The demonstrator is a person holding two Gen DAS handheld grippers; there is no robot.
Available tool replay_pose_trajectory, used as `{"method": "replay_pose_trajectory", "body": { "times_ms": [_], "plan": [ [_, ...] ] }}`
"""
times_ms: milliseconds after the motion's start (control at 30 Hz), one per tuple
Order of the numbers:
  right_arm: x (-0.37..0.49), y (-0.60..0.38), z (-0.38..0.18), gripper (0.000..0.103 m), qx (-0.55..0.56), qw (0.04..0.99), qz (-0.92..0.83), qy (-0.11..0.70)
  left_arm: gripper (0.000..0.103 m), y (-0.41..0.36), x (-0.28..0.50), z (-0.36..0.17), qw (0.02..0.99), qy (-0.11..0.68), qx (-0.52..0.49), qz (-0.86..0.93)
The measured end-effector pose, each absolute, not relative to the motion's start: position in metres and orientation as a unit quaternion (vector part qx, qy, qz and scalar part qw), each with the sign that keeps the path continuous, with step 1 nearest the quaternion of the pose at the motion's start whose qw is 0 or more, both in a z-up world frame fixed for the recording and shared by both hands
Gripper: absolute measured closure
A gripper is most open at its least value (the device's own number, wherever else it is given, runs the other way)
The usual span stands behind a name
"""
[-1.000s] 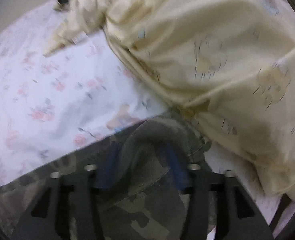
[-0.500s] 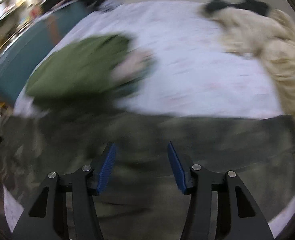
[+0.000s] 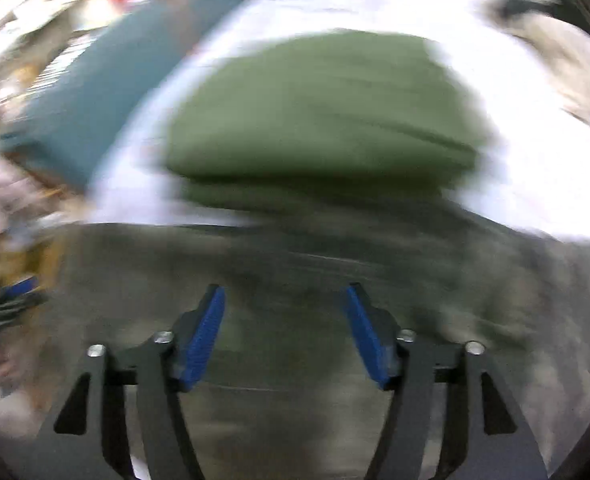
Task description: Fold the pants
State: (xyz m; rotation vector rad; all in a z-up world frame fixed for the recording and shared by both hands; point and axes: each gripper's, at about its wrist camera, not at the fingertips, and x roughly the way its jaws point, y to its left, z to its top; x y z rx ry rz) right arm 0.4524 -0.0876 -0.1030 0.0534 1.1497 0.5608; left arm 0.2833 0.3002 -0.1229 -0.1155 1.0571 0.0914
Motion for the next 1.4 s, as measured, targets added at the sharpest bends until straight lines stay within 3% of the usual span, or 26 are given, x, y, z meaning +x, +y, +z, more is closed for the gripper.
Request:
{"method": "replay_pose_trajectory", "body": {
  "times_ms": [100,300,467,500,533,567,633,933,1067,1133,1200,1400],
  "plan": [
    [0.451,-0.017,-0.079,0.019,-0.001,0.781,0.342,0.522,0.015,0.327,0.278,-0.123,0.856,0.505,-0.099,0.046],
    [0.458,0.126,-0.087,0.019,-0.109,0.735,0.413,0.526,0.015,0.332,0.269,-0.113,0.847,0.520,-0.079,-0.079],
    [0.454,0.188,-0.121,0.019,-0.202,0.691,0.427,0.547,0.011,0.322,0.249,-0.129,0.835,0.524,-0.038,-0.164],
    [0.452,0.194,-0.126,0.024,-0.214,0.688,0.419,0.552,0.011,0.321,0.247,-0.134,0.831,0.528,-0.040,-0.172],
    [0.449,0.201,-0.123,0.052,-0.218,0.683,0.423,0.554,0.011,0.322,0.245,-0.138,0.830,0.527,-0.042,-0.177],
    [0.440,0.204,-0.117,0.068,-0.228,0.681,0.435,0.544,0.011,0.322,0.243,-0.139,0.834,0.521,-0.045,-0.177],
    [0.428,0.204,-0.100,0.082,-0.243,0.691,0.448,0.512,0.011,0.324,0.243,-0.135,0.842,0.501,-0.067,-0.188],
    [0.371,0.145,0.011,0.088,-0.231,0.679,0.560,0.414,0.011,0.282,0.260,-0.113,0.847,0.447,-0.056,-0.282],
    [0.365,0.135,0.026,0.088,-0.237,0.670,0.571,0.411,0.011,0.256,0.279,-0.119,0.841,0.436,-0.042,-0.317],
    [0.362,0.139,0.022,0.088,-0.242,0.665,0.571,0.416,0.031,0.250,0.285,-0.128,0.830,0.446,-0.058,-0.330],
    [0.365,0.143,0.013,0.088,-0.250,0.661,0.569,0.420,0.086,0.253,0.283,-0.134,0.821,0.454,-0.067,-0.340],
    [0.384,0.166,-0.020,0.089,-0.259,0.652,0.564,0.436,0.091,0.274,0.257,-0.154,0.808,0.467,-0.126,-0.336]
  ]
}}
